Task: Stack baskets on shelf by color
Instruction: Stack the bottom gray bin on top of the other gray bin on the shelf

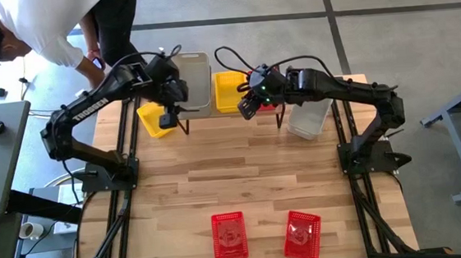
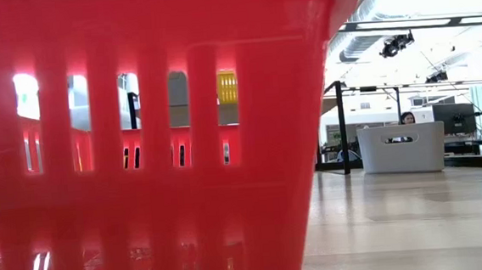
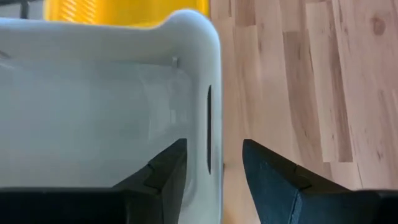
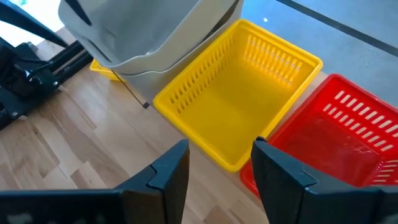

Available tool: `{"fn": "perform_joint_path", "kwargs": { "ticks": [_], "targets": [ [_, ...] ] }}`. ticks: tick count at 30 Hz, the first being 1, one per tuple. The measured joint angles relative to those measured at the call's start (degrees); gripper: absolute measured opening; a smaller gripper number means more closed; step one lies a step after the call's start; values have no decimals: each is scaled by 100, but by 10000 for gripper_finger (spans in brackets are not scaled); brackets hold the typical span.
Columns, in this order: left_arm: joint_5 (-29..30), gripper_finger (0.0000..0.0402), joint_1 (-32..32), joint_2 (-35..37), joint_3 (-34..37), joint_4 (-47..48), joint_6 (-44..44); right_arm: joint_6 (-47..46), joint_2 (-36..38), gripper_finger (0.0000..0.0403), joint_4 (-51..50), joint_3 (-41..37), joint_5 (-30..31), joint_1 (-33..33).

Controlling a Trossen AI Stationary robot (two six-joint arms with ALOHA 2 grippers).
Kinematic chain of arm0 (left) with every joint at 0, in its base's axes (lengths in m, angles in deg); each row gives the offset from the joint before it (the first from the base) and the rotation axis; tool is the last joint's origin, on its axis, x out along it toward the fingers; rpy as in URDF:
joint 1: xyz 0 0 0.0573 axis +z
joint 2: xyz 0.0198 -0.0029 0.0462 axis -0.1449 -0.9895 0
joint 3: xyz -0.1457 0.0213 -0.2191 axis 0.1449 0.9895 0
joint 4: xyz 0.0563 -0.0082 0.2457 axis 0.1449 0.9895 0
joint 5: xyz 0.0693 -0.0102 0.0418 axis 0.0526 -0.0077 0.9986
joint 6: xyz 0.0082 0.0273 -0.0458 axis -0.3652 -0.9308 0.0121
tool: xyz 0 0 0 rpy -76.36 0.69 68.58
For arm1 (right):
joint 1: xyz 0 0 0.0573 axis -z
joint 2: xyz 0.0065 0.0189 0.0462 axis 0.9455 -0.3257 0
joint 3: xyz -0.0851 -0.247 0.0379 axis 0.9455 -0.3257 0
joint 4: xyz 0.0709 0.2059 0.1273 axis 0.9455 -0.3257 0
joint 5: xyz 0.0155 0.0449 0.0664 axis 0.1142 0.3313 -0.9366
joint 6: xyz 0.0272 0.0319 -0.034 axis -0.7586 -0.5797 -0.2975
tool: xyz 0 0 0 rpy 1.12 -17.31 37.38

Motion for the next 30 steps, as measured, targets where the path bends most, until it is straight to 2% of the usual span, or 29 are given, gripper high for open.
{"fn": "perform_joint_path", "kwargs": {
  "ticks": [8, 22, 30],
  "targets": [
    [221, 134, 2, -242, 2, 72, 46, 0, 0, 156, -2, 0, -4, -1],
    [218, 8, 0, -242, 2, 22, -15, 107, 0, 156, -24, 0, -9, -1],
    [220, 7, 2, -127, 0, -34, -59, 107, 0, 156, -26, 0, -9, -1]
  ]
}}
